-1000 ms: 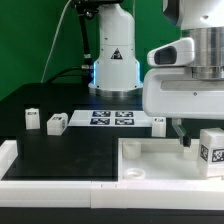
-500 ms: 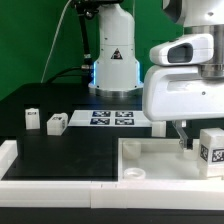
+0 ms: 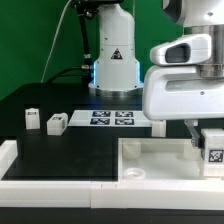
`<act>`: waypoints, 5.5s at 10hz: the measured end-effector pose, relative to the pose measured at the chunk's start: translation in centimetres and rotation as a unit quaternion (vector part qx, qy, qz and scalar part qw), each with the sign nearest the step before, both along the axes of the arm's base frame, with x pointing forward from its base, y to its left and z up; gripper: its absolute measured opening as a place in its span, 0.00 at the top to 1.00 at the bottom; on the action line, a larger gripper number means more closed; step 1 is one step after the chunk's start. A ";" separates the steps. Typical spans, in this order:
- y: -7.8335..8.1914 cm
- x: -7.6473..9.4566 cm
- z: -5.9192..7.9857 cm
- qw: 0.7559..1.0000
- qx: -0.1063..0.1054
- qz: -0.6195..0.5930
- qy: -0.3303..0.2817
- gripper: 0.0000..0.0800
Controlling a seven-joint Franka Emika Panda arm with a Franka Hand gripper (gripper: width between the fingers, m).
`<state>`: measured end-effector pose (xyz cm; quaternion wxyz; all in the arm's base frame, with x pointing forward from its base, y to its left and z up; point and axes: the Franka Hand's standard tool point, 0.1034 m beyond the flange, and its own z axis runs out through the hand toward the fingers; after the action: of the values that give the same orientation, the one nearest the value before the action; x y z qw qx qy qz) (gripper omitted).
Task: Assemble one leg
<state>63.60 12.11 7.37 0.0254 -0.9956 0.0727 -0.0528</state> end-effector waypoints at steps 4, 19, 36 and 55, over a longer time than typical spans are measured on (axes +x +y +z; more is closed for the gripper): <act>-0.1 -0.1 -0.1 0.944 0.030 -0.329 0.013 0.64; 0.1 0.3 -0.3 0.995 0.016 -0.097 -0.026 0.19; -0.3 -0.2 -0.3 0.889 0.042 -0.455 -0.019 0.64; 0.2 0.2 0.0 0.994 -0.042 0.091 -0.038 0.19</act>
Offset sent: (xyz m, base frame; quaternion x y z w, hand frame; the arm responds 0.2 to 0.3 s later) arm -0.0083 -0.0026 -0.0090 -0.0445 -0.0180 0.3924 0.9185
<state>63.79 12.27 7.38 -0.0092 -0.9956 -0.0212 -0.0910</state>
